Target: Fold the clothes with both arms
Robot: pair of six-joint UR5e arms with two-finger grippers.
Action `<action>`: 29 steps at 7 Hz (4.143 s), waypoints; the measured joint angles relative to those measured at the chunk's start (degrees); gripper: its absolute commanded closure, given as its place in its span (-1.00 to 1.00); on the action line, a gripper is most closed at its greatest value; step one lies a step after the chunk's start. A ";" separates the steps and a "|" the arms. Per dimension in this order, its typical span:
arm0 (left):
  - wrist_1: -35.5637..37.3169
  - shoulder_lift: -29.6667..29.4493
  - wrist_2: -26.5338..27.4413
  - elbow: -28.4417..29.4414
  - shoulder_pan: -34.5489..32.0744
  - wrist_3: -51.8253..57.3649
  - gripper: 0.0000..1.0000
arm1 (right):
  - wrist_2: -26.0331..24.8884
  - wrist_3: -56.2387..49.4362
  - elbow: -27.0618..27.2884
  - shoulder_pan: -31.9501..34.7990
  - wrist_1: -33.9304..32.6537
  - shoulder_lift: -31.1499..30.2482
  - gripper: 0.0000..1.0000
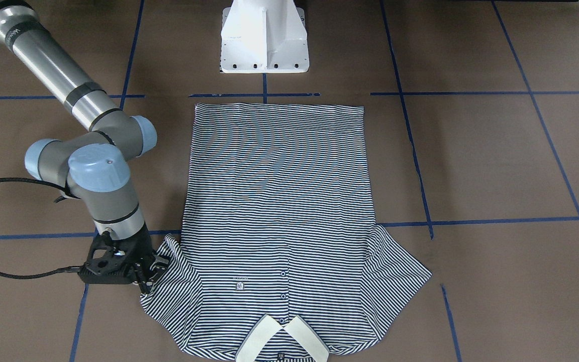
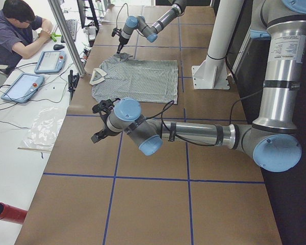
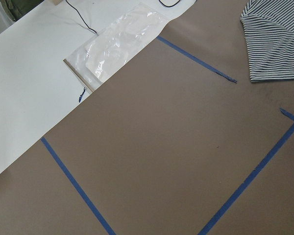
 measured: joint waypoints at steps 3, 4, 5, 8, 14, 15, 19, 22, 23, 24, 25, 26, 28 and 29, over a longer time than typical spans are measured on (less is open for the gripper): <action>-0.06 0.03 -0.01 0.03 0.00 -0.01 -1.00 | -6.58 7.07 -5.71 -4.21 -3.03 6.86 1.00; -0.06 0.05 -0.05 0.01 0.00 -0.01 -1.00 | -6.89 7.32 -6.43 -4.70 -3.00 7.73 1.00; -0.06 0.06 -0.07 0.01 0.00 -0.01 -1.00 | -6.97 7.37 -6.70 -5.07 -2.96 8.18 -0.50; -0.06 0.14 -0.08 0.05 0.00 -0.01 -1.00 | -7.21 6.81 -6.88 -5.80 -2.73 9.51 -1.00; -1.04 -6.67 0.33 1.21 6.80 -13.97 -1.00 | 13.57 -15.31 0.20 5.74 -6.54 6.16 -1.00; -1.62 -8.63 0.48 1.44 10.92 -20.31 -0.88 | 18.76 -20.85 5.50 9.02 -7.30 0.98 -1.00; -1.54 -15.04 13.96 3.29 24.25 -53.25 -0.39 | 29.39 -35.25 22.36 18.04 -7.14 -17.65 -1.00; -2.09 -25.41 29.26 17.32 32.80 -63.06 -0.21 | 29.48 -35.90 23.83 18.45 -7.00 -19.49 -1.00; -2.20 -27.34 32.38 20.51 34.59 -64.05 -0.20 | 29.44 -35.86 23.83 18.48 -6.99 -19.55 -1.00; -2.64 -28.91 33.78 23.24 35.66 -64.61 -0.19 | 29.41 -35.80 23.82 18.48 -6.99 -19.58 -1.00; -3.70 -29.77 34.29 25.42 36.39 -64.79 -0.19 | 29.37 -35.80 23.75 18.47 -6.99 -19.59 -1.00; -4.90 -30.23 34.46 27.34 36.96 -64.79 -0.18 | 29.33 -35.83 23.65 18.43 -6.99 -19.59 -1.00; -5.76 -30.64 34.54 29.30 37.59 -64.63 -0.09 | 29.23 -35.85 23.49 18.40 -6.98 -19.59 -1.00; -5.83 -30.67 34.54 29.52 37.72 -64.62 0.12 | 29.19 -35.86 23.46 18.40 -6.98 -19.59 -1.00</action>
